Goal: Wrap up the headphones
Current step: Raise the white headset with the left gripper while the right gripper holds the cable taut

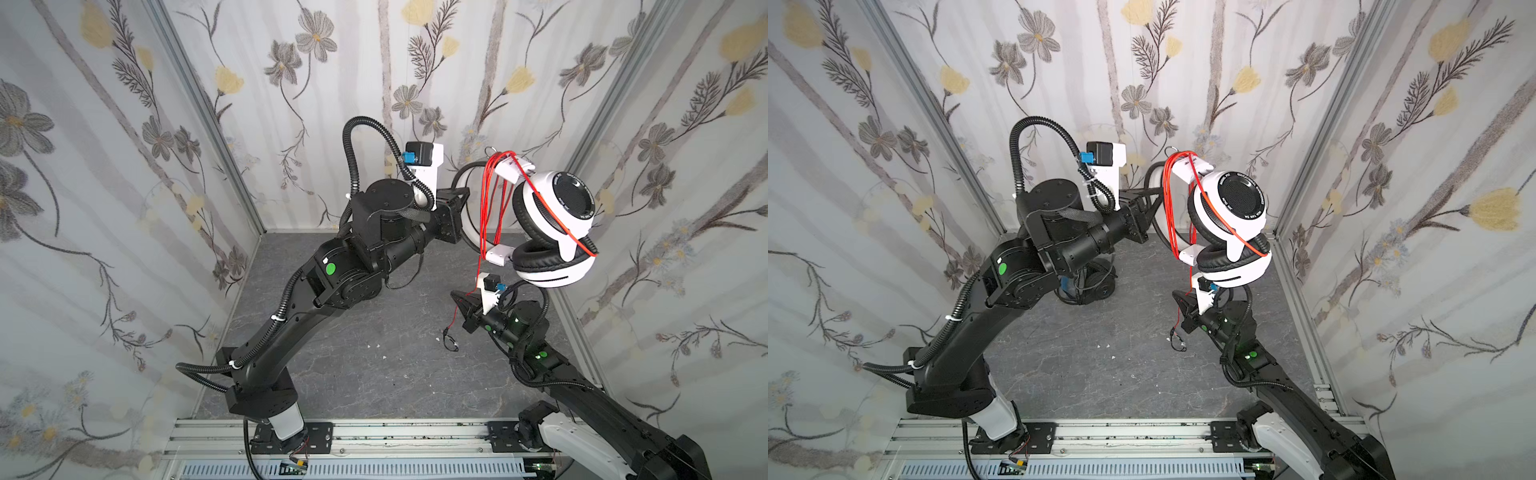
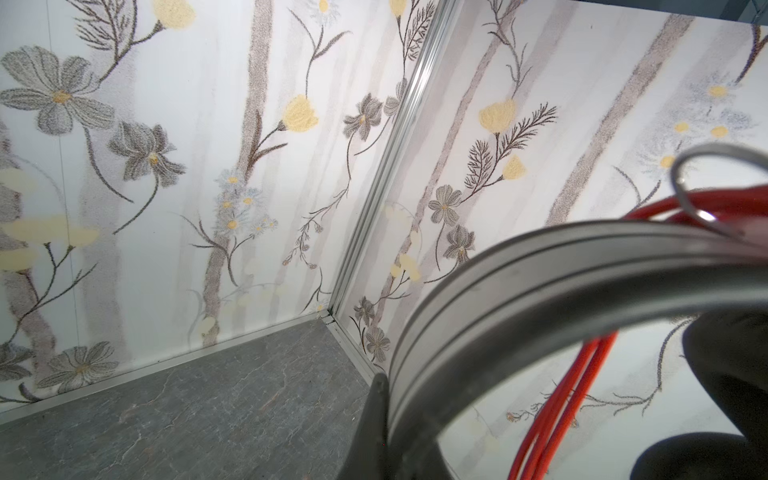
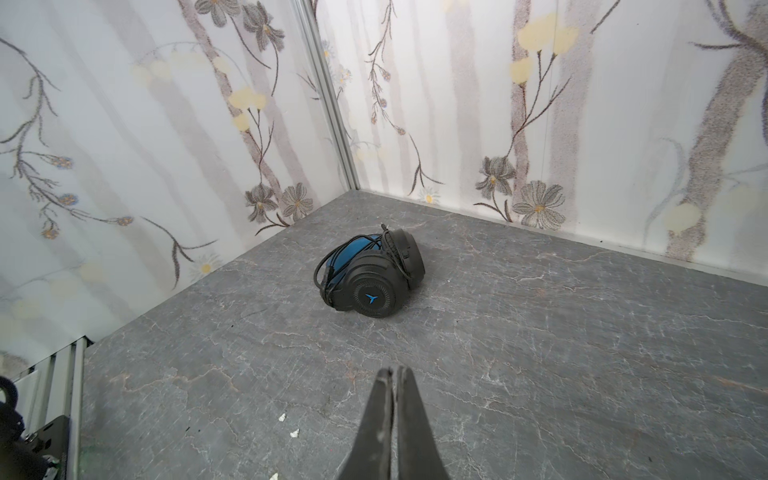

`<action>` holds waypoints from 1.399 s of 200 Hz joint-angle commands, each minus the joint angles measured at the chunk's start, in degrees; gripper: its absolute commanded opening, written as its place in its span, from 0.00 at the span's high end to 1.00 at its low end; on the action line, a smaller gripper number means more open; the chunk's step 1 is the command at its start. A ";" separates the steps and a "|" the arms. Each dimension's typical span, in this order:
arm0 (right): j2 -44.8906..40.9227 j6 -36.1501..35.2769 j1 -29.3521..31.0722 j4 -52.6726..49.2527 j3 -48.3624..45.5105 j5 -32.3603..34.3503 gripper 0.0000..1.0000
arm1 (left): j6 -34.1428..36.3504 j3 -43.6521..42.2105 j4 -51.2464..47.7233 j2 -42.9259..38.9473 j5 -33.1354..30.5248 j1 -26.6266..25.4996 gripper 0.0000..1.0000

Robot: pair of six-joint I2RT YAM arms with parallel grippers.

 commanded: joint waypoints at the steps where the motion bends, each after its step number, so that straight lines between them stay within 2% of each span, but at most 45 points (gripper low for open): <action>1: -0.43 -2.14 1.57 -2.09 0.74 0.40 1.00 | -1.86 -1.17 7.91 -1.38 -4.26 0.28 1.00; 56: 0.06 -4.17 5.26 -10.50 2.78 2.37 1.00 | -0.95 -2.35 10.83 -2.53 -8.79 2.65 1.00; 133: -0.73 -6.46 7.99 -15.63 3.82 2.27 1.00 | 4.27 -4.83 11.27 -3.97 -19.41 5.95 1.00; 197: 1.38 -7.15 9.25 -17.21 5.20 1.26 1.00 | 3.16 -14.17 14.50 -6.17 -25.38 9.16 1.00; 220: 2.29 -7.47 10.14 -18.22 6.01 1.12 1.00 | 0.47 -17.85 14.96 -6.40 -26.83 10.88 1.00; 280: 3.49 -8.75 13.41 -20.22 8.77 1.33 1.00 | 0.48 -20.42 11.73 -3.39 -31.00 13.75 1.00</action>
